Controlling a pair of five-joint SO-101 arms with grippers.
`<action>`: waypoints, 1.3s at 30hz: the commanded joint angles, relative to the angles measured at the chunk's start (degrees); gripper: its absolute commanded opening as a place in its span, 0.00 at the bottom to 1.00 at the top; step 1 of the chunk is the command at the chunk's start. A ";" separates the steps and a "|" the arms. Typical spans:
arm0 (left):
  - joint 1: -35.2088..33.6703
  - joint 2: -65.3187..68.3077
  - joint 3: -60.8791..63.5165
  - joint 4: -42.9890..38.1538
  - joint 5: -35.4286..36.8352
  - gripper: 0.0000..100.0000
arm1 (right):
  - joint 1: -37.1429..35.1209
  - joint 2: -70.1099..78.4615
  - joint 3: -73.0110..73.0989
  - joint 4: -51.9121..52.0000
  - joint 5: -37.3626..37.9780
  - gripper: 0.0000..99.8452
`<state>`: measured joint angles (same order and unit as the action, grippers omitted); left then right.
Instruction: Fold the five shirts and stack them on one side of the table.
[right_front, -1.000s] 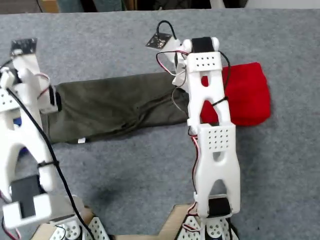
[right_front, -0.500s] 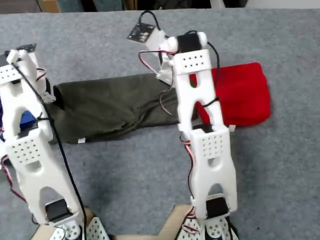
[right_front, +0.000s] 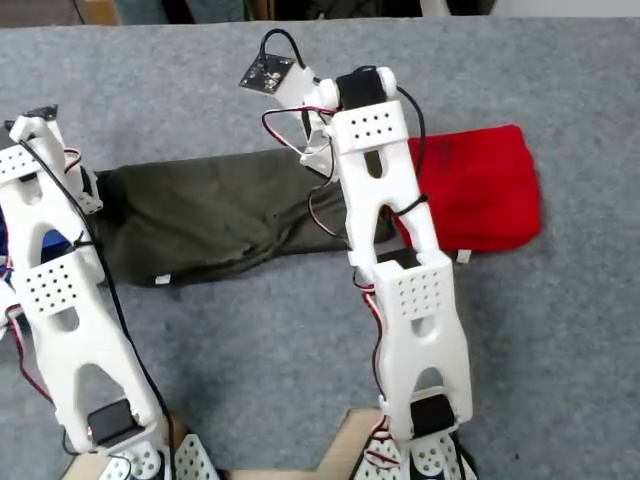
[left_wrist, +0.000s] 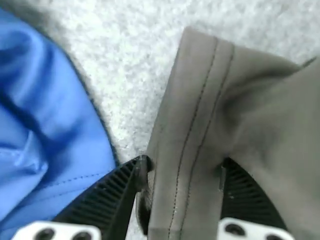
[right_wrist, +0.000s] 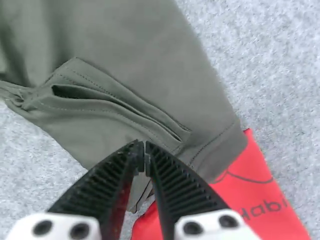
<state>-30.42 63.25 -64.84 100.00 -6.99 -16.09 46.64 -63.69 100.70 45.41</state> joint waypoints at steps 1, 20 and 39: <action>0.31 2.11 -4.79 -0.09 0.88 0.25 | -0.97 -4.09 -0.04 0.53 -0.53 0.01; 0.40 1.58 -16.13 0.88 1.23 0.03 | -0.62 -4.18 -3.47 0.53 -0.53 0.01; 21.41 -25.32 3.56 0.88 1.32 0.03 | 19.60 -6.64 -32.13 -2.99 -10.90 0.01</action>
<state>-13.45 45.32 -65.54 100.79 -6.29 -1.41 43.82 -93.85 99.74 35.74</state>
